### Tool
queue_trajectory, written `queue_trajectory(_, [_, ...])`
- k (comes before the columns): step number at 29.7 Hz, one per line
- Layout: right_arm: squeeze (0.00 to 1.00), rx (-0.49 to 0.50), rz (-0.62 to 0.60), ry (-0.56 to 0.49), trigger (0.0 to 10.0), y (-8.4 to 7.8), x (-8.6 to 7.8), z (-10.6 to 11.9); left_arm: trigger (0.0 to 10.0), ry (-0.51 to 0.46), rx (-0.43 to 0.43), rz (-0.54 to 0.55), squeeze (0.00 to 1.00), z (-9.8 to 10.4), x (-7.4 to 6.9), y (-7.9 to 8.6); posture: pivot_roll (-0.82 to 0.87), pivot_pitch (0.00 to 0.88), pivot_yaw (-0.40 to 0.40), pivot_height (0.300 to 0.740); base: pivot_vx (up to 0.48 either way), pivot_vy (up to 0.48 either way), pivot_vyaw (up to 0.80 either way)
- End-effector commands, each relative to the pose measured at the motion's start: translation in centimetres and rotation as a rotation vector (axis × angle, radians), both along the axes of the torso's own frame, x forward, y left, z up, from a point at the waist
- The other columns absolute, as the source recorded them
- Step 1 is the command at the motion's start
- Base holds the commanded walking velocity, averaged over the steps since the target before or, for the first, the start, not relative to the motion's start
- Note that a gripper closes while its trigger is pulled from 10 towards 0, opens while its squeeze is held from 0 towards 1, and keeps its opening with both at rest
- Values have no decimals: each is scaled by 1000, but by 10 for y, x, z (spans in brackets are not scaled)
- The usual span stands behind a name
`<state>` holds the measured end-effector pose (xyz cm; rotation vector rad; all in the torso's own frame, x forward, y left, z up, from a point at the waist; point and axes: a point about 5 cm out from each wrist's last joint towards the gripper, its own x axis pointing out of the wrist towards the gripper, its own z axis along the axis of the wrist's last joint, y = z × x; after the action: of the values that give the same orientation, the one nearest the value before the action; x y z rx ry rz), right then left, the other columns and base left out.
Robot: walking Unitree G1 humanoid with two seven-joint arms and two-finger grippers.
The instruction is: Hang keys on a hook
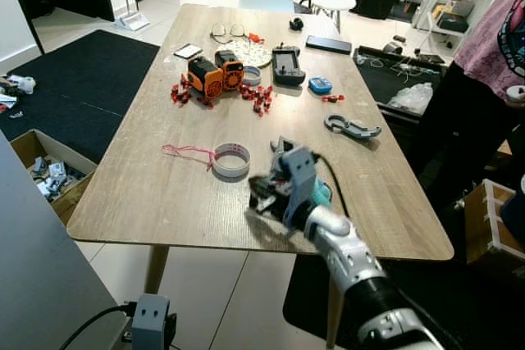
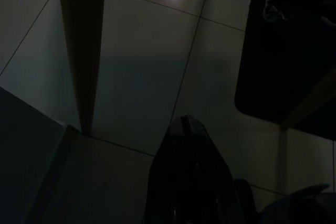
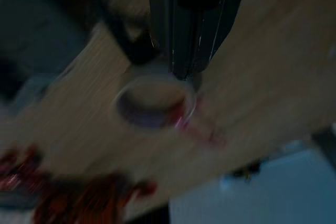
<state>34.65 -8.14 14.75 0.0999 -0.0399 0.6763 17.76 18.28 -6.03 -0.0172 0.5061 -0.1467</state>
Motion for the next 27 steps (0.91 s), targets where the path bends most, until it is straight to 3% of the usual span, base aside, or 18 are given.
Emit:
queue_trajectory(1, [0, 25, -21, -8, 0, -5, 1, 2, 10000, 25, 6, -6, 0, -3, -5, 2, 66, 92, -62, 740, 0, 0, 0])
queue_trajectory(6, [0, 134, -25, -67, 0, -11, 8, 25, 10000, 25, 9, -8, 0, -3, -4, 2, 66, 91, -60, 740, 0, 0, 0])
queue_trajectory(18, [0, 231, -53, -110, 0, -22, 16, 44, 10000, 26, 10, -7, 0, -3, -4, 3, 67, 91, -57, 740, 0, 0, 0])
queue_trajectory(23, [0, 207, -39, -94, 0, -23, 17, 42, 10000, 28, 11, -10, 0, -3, -4, 4, 64, 90, -56, 740, 0, 0, 0])
queue_trajectory(27, [0, 119, 15, -35, 0, -13, 13, 25, 10000, 27, 11, -11, 0, -3, -4, 3, 65, 92, -58, 740, 0, 0, 0])
